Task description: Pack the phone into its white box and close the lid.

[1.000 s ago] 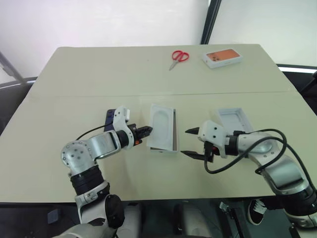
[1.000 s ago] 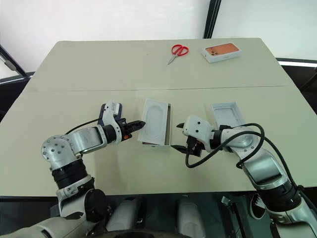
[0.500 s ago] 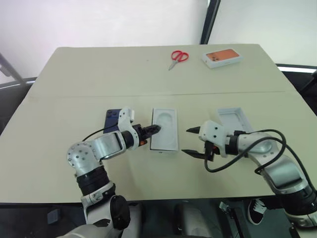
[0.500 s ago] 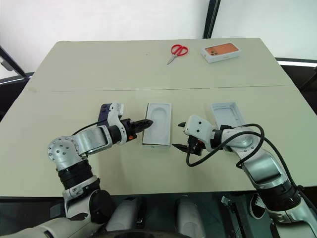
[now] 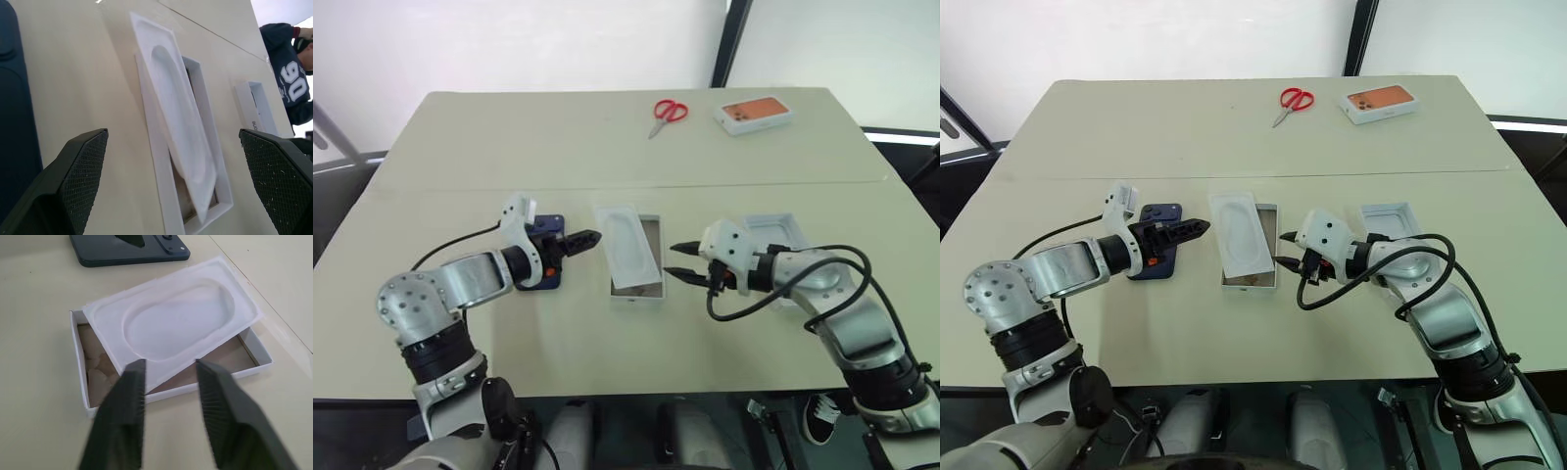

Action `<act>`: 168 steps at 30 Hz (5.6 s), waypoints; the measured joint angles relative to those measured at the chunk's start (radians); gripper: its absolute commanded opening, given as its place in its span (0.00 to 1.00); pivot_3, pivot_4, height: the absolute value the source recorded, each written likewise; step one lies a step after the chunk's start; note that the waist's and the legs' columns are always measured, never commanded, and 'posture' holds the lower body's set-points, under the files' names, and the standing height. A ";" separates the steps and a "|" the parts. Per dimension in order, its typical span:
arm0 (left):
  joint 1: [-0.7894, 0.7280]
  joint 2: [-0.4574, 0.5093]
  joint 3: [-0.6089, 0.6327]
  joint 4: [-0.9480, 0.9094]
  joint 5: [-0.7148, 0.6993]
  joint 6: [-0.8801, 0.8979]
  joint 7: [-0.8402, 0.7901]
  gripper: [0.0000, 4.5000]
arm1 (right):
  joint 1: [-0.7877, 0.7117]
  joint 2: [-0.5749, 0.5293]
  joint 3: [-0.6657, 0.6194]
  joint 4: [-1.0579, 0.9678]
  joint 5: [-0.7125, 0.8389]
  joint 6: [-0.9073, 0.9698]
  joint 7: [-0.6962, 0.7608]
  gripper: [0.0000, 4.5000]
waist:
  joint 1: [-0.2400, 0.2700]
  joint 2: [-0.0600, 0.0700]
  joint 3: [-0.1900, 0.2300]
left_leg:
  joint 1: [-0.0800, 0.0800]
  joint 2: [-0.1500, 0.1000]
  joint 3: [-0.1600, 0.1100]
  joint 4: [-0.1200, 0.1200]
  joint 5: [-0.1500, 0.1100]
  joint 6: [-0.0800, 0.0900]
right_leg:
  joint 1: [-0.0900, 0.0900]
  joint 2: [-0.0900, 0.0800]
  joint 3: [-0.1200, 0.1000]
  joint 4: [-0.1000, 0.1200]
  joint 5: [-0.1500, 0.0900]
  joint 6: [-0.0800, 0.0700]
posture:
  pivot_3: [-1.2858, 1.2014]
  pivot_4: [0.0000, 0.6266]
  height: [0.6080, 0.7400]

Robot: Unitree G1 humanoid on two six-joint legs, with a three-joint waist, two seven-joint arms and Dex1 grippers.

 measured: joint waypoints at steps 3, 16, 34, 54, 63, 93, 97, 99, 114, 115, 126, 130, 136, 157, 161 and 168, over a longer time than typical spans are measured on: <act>0.007 -0.011 -0.022 -0.002 -0.030 -0.006 0.001 1.00 | -0.006 0.002 0.010 0.008 -0.002 -0.007 0.001 0.00 | -0.003 0.000 0.000 | 0.000 0.000 0.000 0.000 0.000 0.000 | 0.000 0.000 0.000 0.000 0.000 0.000 | 0.52 0.24 1.00; 0.212 0.362 -0.228 -0.144 0.241 -0.385 -0.327 1.00 | -0.173 0.139 0.086 0.130 -0.087 -0.006 -0.096 0.00 | -0.013 0.001 0.000 | 0.001 0.000 0.002 -0.004 0.001 -0.001 | -0.003 0.002 0.002 0.000 0.000 -0.001 | 0.52 0.24 1.00; 0.588 0.544 -0.405 -0.276 0.576 -0.965 -0.892 1.00 | -0.261 0.177 0.322 0.287 -0.335 -0.023 -0.060 0.00 | -0.010 0.001 0.000 | 0.000 0.003 0.001 -0.011 -0.001 0.002 | -0.007 0.000 0.001 -0.001 0.001 -0.003 | 0.52 0.24 1.00; 0.607 0.543 -0.390 -0.256 0.624 -1.027 -0.983 1.00 | -0.360 0.252 0.254 0.171 -0.292 0.246 -0.042 0.00 | -0.013 0.001 0.000 | 0.000 0.003 0.001 -0.012 -0.001 0.002 | -0.007 0.001 0.001 -0.001 0.001 -0.003 | 0.52 0.24 1.00; 0.608 0.527 -0.389 -0.255 0.624 -1.030 -0.978 1.00 | -0.429 0.408 0.225 0.444 -0.312 0.239 -0.235 0.00 | -0.015 0.002 0.001 | -0.001 0.003 0.002 -0.013 0.000 0.002 | -0.009 0.001 0.001 0.000 0.002 -0.003 | 0.52 0.24 1.00; 0.591 0.502 -0.394 -0.252 0.642 -1.032 -0.977 1.00 | -0.393 0.284 0.278 0.295 -0.380 0.346 -0.259 0.00 | -0.017 0.002 0.000 | 0.000 0.002 0.002 -0.013 0.000 0.002 | -0.009 0.002 0.001 0.001 0.002 -0.003 | 0.52 0.24 1.00; 0.585 0.497 -0.395 -0.247 0.644 -1.032 -0.977 1.00 | -0.422 0.307 0.281 0.414 -0.383 0.250 -0.271 0.00 | -0.016 0.002 0.000 | 0.000 0.002 0.002 -0.013 0.000 0.002 | -0.009 0.002 0.001 0.000 0.002 -0.003 | 0.52 0.24 1.00; 0.586 0.493 -0.395 -0.247 0.644 -1.032 -0.975 1.00 | -0.423 0.308 0.290 0.456 -0.386 0.210 -0.258 0.00 | -0.015 0.002 0.000 | -0.001 0.002 0.002 -0.013 0.000 0.002 | -0.009 0.002 0.001 0.000 0.002 -0.003 | 0.52 0.24 1.00; 0.609 0.487 -0.391 -0.249 0.644 -1.032 -0.961 1.00 | -0.311 0.152 0.383 0.169 -0.333 0.159 0.098 0.00 | -0.014 0.002 0.000 | 0.000 0.003 0.001 -0.013 0.000 0.002 | -0.008 0.003 0.001 0.001 0.002 -0.003 | 0.52 0.24 1.00; 0.606 0.486 -0.391 -0.249 0.644 -1.032 -0.961 1.00 | -0.311 0.152 0.383 0.169 -0.333 0.160 0.097 0.00 | -0.014 0.002 0.000 | 0.000 0.003 0.001 -0.013 0.000 0.002 | -0.008 0.002 0.001 0.000 0.002 -0.003 | 0.52 0.24 1.00; 0.523 0.430 -0.341 -0.198 0.625 -0.990 -0.854 1.00 | -0.314 0.239 0.232 0.145 -0.298 0.098 -0.045 0.00 | -0.011 0.002 0.000 | 0.000 0.003 0.001 -0.012 0.000 0.002 | -0.008 0.002 0.001 0.001 0.002 -0.003 | 0.52 0.24 1.00; 0.442 0.392 -0.221 -0.113 0.564 -0.856 -0.692 1.00 | -0.317 0.278 0.223 0.153 -0.295 0.093 -0.086 0.00 | -0.015 0.001 0.000 | 0.000 0.003 0.001 -0.012 0.000 0.002 | -0.009 0.002 0.001 0.001 0.002 -0.003 | 0.52 0.24 1.00; 0.289 0.384 -0.139 0.007 0.493 -0.557 -0.482 1.00 | -0.369 0.410 0.308 0.272 -0.362 0.074 -0.180 0.00 | -0.016 0.001 0.000 | 0.000 0.001 0.001 -0.012 0.000 0.001 | -0.010 0.003 0.001 0.004 0.002 -0.003 | 0.52 0.24 1.00; 0.071 0.384 -0.082 0.155 0.443 -0.046 -0.458 1.00 | -0.487 0.647 0.506 0.668 -0.471 -0.035 -0.155 0.00 | -0.018 0.000 -0.002 | 0.001 0.001 0.001 -0.012 0.005 -0.008 | -0.010 0.003 0.001 0.004 0.002 -0.003 | 0.52 0.24 1.00; 0.076 0.354 -0.076 0.136 0.429 -0.037 -0.452 1.00 | -0.499 0.668 0.507 0.700 -0.488 -0.048 -0.155 0.00 | -0.016 0.000 -0.003 | 0.001 0.002 0.000 -0.013 0.005 -0.008 | -0.010 0.002 0.001 0.004 0.002 -0.003 | 0.52 0.24 1.00; 0.085 0.317 -0.049 0.121 0.407 -0.038 -0.414 1.00 | -0.499 0.669 0.503 0.707 -0.500 -0.060 -0.155 0.00 | -0.015 0.000 -0.004 | 0.001 0.001 0.000 -0.013 0.005 -0.008 | -0.010 0.001 0.001 0.004 0.002 -0.003 | 0.52 0.24 1.00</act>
